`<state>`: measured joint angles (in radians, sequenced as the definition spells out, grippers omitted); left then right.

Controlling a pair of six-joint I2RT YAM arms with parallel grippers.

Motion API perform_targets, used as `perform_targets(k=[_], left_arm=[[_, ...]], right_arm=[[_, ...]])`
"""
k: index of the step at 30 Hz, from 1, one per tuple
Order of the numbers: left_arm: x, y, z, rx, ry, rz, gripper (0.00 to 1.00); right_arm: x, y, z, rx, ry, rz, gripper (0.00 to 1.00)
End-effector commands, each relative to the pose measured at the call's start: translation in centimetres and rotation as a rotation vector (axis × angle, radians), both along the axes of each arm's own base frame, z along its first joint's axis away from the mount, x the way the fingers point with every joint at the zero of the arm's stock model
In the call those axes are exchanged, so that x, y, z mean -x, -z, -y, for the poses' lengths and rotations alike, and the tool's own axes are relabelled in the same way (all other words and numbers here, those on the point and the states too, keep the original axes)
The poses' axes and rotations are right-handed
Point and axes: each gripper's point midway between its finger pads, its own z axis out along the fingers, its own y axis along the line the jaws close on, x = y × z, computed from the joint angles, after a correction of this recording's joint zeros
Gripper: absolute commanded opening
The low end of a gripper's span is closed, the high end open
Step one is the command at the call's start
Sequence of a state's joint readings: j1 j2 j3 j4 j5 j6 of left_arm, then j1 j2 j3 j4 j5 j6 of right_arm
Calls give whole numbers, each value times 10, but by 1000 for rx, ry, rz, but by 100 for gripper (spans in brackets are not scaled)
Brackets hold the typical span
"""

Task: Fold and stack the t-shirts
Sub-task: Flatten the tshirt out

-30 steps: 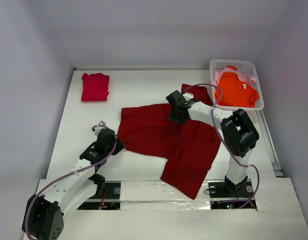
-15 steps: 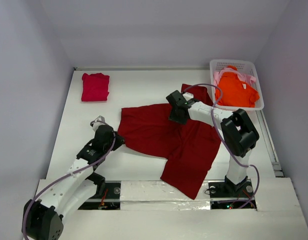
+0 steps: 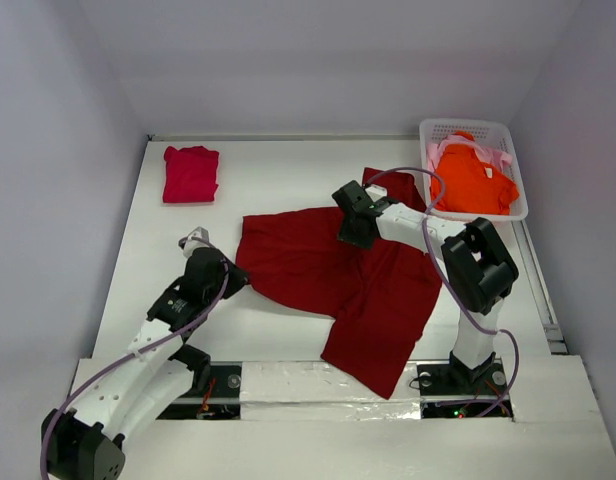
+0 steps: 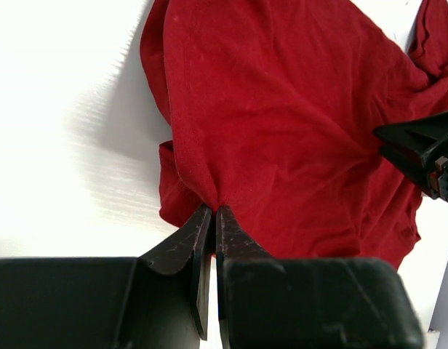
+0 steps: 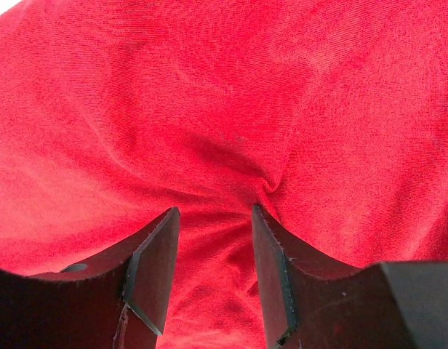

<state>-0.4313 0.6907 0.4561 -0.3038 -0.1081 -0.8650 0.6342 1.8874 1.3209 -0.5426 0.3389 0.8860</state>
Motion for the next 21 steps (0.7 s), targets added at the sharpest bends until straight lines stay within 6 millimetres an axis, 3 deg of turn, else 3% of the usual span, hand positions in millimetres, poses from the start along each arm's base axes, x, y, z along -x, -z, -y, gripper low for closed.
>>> perform_targets(k=[1,8,16,18,21], left_arm=[[-4,-18,2,4,8,42,0],[-5,-39,-6,10,-32,93,0],[-7,-105,-19,21,-81,241,0],[-6,-111,-21,15,-83,247,0],[-6,-99,-19,3,-68,222,0]], right_arm=[[-8,-7,0,-5,5,31,50],[-8,-3,-4,-22,-4,23,49],[-8,-1,-6,-25,-12,17,49],[-8,-2,-6,-27,-12,21,49],[-8,-2,-7,-32,-14,20,49]])
